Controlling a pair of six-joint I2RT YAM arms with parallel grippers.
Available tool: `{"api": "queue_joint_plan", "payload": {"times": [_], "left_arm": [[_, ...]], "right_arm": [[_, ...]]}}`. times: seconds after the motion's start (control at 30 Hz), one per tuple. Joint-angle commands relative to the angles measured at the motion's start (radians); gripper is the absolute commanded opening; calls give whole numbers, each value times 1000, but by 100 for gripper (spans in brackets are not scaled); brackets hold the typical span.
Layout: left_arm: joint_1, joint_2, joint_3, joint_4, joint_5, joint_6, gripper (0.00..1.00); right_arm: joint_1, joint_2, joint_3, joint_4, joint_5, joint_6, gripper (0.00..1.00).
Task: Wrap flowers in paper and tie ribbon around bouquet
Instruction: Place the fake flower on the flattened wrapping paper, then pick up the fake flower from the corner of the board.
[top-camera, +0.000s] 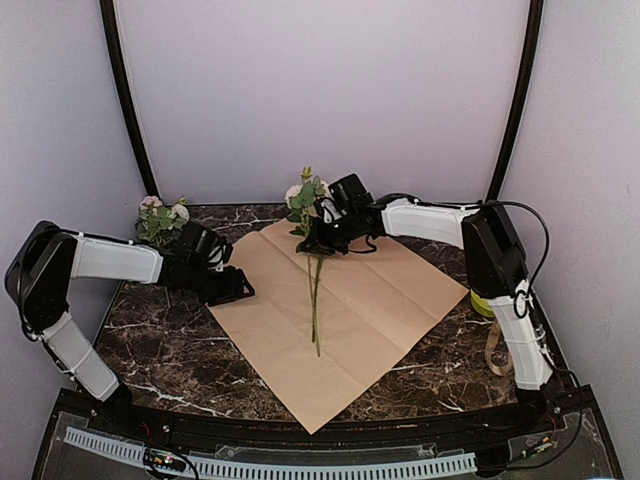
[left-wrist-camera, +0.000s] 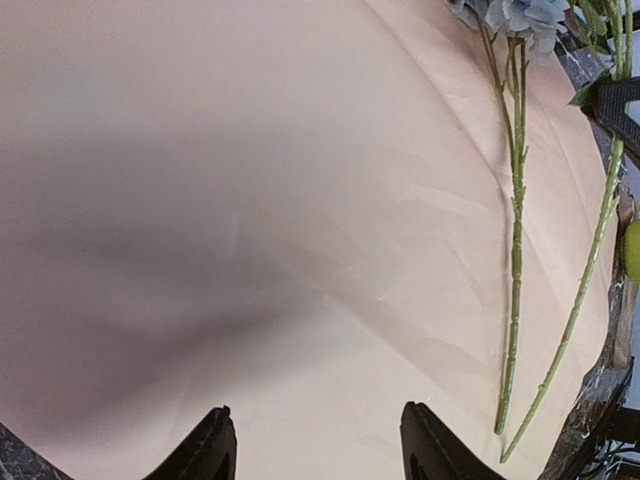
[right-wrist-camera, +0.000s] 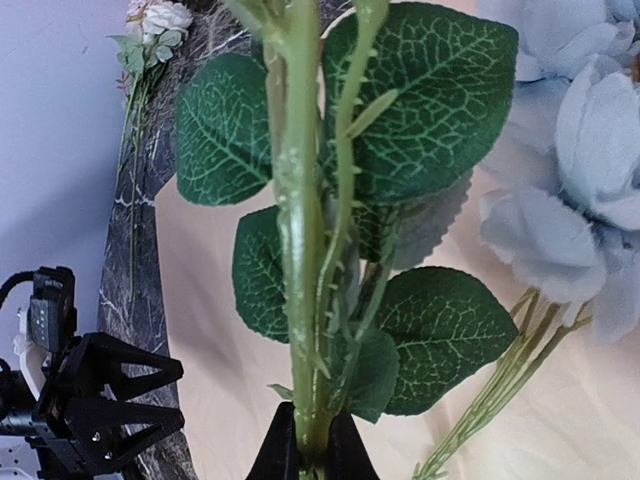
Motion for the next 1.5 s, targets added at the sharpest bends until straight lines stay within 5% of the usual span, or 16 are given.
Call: {"api": "queue_joint_plan", "payload": {"times": [0.0,0.1,0.33,0.73,0.87,1.07,1.17,1.47], "left_arm": [[-6,34,-22,-4,-8,3,57],[-5,55,-33,5,-4,5,57],[-5,65,-44,20,5,8,56],[19,-18,104,-128,-80,147,60],[145,-60,196,-243,-119,230,66],[476,0,366,-343,-34,287,77],[578,85,459,-368,-136,310,79],[674,434,822,-505,-269,423,83]], "right_arm": [[-9,53,76,22,76,19,0],[-12,96,113,1,85,18,0],[-14,99,110,-7,139,12,22],[-11,-108,-32,51,229,-23,33],[-3,-218,-121,67,265,-87,34],[3,-348,-243,78,257,-175,35],[2,-376,-275,60,253,-205,35],[3,-395,-346,27,243,-261,36]]}}
